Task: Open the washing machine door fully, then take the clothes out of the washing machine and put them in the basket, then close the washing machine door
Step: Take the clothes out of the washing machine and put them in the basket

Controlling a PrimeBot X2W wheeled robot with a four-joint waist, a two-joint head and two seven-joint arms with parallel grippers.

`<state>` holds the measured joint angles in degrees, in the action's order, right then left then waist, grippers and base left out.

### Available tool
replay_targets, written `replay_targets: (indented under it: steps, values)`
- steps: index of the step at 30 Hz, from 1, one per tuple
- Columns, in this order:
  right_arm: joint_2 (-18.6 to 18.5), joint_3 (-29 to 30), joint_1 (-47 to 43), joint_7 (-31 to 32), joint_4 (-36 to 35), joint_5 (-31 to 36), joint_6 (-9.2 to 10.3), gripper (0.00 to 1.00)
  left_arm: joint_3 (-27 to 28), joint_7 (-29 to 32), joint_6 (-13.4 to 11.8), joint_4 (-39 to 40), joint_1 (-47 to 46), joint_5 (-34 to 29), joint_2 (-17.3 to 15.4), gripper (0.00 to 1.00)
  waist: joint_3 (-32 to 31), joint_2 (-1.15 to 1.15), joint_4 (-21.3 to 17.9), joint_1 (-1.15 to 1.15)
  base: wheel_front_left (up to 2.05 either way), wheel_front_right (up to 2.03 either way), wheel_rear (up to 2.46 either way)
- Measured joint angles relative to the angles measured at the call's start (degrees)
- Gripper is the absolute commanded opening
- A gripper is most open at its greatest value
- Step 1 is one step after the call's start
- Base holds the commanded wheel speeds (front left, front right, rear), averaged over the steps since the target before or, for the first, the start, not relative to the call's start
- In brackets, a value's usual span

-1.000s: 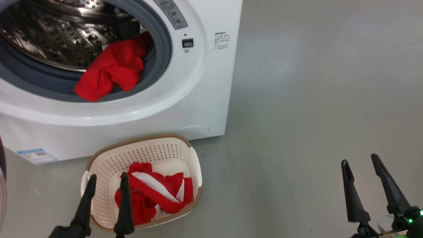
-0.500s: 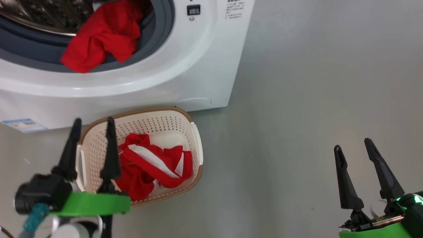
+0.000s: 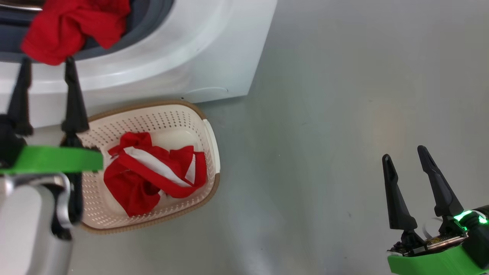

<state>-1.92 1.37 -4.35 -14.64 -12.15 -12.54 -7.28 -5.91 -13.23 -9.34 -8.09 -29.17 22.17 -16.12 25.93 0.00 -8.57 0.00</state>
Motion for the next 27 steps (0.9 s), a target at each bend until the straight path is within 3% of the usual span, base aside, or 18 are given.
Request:
replay_targets:
  steps: [15,27]
  values:
    - [-0.02,-0.49,4.04,0.0,0.14,-0.59,0.0,1.0,2.16,0.53,3.88,-17.08,-22.04,1.18,-4.68,1.0,8.51,0.0,-2.1,0.0,0.0,0.0,0.0]
    - [-0.05,-0.52,6.04,0.0,0.08,0.2,0.0,1.0,2.18,6.12,8.0,-29.0,-36.3,5.73,-4.43,1.0,12.14,0.0,-2.2,0.0,0.0,0.0,0.0]
